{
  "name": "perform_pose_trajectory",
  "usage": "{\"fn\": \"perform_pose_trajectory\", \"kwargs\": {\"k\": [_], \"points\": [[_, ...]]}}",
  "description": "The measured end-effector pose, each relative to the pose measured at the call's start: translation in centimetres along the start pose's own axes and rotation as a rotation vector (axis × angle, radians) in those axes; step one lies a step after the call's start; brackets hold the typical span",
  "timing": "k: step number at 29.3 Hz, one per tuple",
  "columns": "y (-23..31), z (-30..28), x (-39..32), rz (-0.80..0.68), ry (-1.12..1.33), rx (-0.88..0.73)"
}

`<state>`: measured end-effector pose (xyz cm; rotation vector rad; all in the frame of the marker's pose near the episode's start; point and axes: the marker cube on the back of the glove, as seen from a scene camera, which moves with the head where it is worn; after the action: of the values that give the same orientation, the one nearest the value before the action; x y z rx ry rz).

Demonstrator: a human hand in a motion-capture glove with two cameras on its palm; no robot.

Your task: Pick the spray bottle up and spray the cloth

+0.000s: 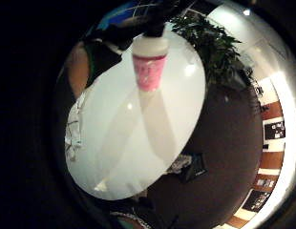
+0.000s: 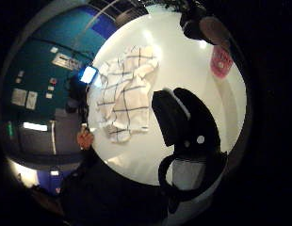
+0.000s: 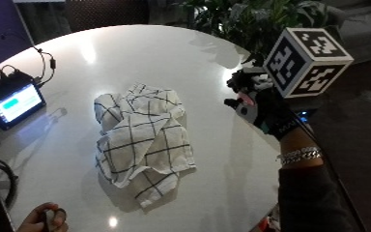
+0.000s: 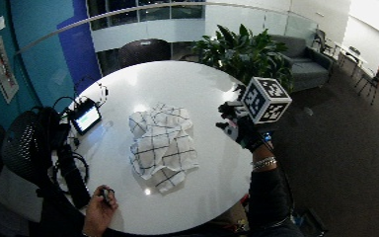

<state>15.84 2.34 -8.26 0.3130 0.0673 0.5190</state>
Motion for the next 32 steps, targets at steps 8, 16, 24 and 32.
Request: {"fn": "perform_pose_trajectory", "kwargs": {"k": [8,16,24,32], "points": [[-5.3,-3.6,2.1,0.049,0.067,0.154],[-8.2,-2.0,4.2,0.176,0.063,0.157],[-8.3,2.1,6.3,0.288,-0.226,0.151],[-7.1,5.9,6.7,0.366,-0.506,0.203]]}}
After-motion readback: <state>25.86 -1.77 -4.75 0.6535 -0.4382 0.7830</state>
